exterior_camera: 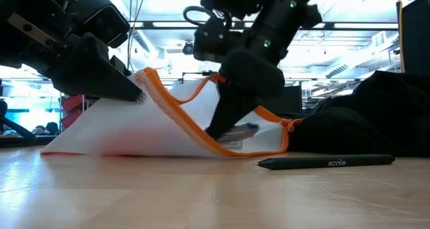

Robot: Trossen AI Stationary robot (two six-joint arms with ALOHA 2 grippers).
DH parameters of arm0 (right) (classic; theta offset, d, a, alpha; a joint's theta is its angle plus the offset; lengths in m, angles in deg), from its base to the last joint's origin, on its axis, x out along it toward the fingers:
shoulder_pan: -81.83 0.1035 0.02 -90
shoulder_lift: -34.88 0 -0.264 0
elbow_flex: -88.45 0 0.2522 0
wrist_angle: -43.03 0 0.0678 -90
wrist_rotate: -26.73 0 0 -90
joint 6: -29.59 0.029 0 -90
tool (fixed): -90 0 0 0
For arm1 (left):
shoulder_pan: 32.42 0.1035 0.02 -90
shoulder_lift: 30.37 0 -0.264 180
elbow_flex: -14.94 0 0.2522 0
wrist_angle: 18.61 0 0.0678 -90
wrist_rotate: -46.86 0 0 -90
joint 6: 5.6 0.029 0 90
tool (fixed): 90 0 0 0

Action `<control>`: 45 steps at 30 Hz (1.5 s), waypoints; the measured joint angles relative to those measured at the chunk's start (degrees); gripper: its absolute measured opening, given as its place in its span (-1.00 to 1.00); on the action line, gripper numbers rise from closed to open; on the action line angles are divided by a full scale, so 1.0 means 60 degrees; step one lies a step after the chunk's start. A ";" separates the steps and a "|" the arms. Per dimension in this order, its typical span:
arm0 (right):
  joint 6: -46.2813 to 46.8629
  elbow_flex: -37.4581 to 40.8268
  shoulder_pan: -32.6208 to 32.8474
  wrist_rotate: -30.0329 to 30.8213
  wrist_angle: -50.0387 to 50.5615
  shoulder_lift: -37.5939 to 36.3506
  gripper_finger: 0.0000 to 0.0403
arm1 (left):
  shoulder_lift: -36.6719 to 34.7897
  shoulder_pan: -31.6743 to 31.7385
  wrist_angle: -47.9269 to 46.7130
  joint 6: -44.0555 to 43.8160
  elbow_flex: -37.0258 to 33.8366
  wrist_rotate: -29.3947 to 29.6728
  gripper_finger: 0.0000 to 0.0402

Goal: Unpack backpack
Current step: Remove the chocolate bar from the zip bag

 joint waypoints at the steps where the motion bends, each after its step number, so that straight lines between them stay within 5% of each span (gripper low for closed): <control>1: 0.0029 -0.0030 0.0015 0.0066 0.0245 -0.0028 -0.99 | 0.0000 0.0004 -0.0004 0.0000 0.0000 0.0000 -1.00; 12: 0.1025 -0.0087 0.0579 0.0279 0.1932 -0.0602 -1.00 | 0.0000 0.0000 -0.0033 0.0000 0.0000 -0.0020 -1.00; 24: 0.2255 0.0067 0.2195 0.2285 0.3603 -0.2901 -1.00 | 0.0000 0.0000 -0.0091 -0.0051 0.0000 -0.0020 -1.00; 31: 0.3342 0.2805 0.2990 0.2617 0.0423 -0.3481 -1.00 | 0.0000 0.0000 -0.0095 -0.0048 0.0000 -0.0014 -1.00; 36: 0.3624 0.5174 0.3068 0.1275 -0.3577 -0.3488 -1.00 | 0.0000 0.0000 -0.0076 -0.0047 0.0000 0.0024 -1.00; 45: 0.2529 0.5331 0.3282 0.1053 -0.4994 -0.3505 -0.53 | 0.0000 0.0000 0.0010 -0.0044 0.0000 0.0082 -1.00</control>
